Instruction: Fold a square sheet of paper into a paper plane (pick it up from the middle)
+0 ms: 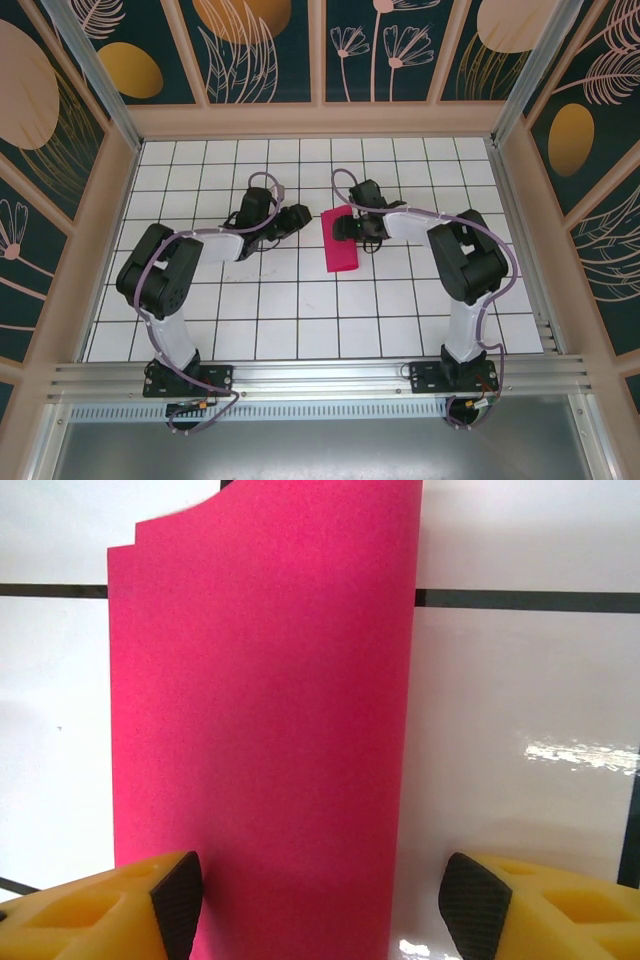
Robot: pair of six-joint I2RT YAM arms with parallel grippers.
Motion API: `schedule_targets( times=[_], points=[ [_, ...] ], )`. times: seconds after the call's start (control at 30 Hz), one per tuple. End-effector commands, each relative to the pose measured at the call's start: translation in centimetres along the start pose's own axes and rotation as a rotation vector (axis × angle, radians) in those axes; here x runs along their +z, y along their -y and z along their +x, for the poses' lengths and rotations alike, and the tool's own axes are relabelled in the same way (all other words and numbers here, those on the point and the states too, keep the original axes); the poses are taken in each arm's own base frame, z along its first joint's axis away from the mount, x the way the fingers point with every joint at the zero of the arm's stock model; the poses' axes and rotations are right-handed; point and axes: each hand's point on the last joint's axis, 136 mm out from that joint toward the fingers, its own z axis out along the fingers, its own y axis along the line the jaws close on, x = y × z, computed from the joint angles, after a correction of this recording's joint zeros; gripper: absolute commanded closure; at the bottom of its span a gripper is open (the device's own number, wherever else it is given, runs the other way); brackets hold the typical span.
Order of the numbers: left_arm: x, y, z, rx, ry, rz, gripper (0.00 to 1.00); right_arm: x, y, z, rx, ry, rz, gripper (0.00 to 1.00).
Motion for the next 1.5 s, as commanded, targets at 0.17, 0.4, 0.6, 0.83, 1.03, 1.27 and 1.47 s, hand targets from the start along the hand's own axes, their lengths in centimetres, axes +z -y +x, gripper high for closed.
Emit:
schedule_targets(
  times=[0.17, 0.4, 0.6, 0.83, 1.03, 1.27, 1.47],
  points=[
    [1.8, 0.2, -0.1, -0.002, -0.028, 0.018, 0.67, 4.3, 3.8, 5.8, -0.044, -0.162, 0.128, 0.28],
    [3.1, 0.4, -0.4, 0.012, -0.045, 0.009, 0.74, 4.8, 4.1, 6.6, -0.071, -0.189, 0.131, 0.28],
    [4.2, -0.2, 0.1, 0.02, -0.073, -0.02, 0.77, 5.1, 4.3, 6.9, -0.104, -0.203, 0.129, 0.29],
    [5.0, -0.6, 0.4, 0.016, -0.093, -0.032, 0.78, 5.5, 4.2, 6.9, -0.11, -0.213, 0.121, 0.3],
    [5.3, -0.8, 0.5, 0.012, -0.101, -0.035, 0.79, 5.9, 4.2, 7.1, -0.091, -0.222, 0.12, 0.28],
    [5.5, -0.9, 0.6, 0.011, -0.112, -0.034, 0.79, 6.2, 4.4, 7.5, -0.087, -0.232, 0.129, 0.27],
    [5.2, -1.2, 0.2, 0.031, -0.099, -0.08, 0.79, 6.7, 4.6, 8.1, -0.08, -0.251, 0.135, 0.25]
  ],
)
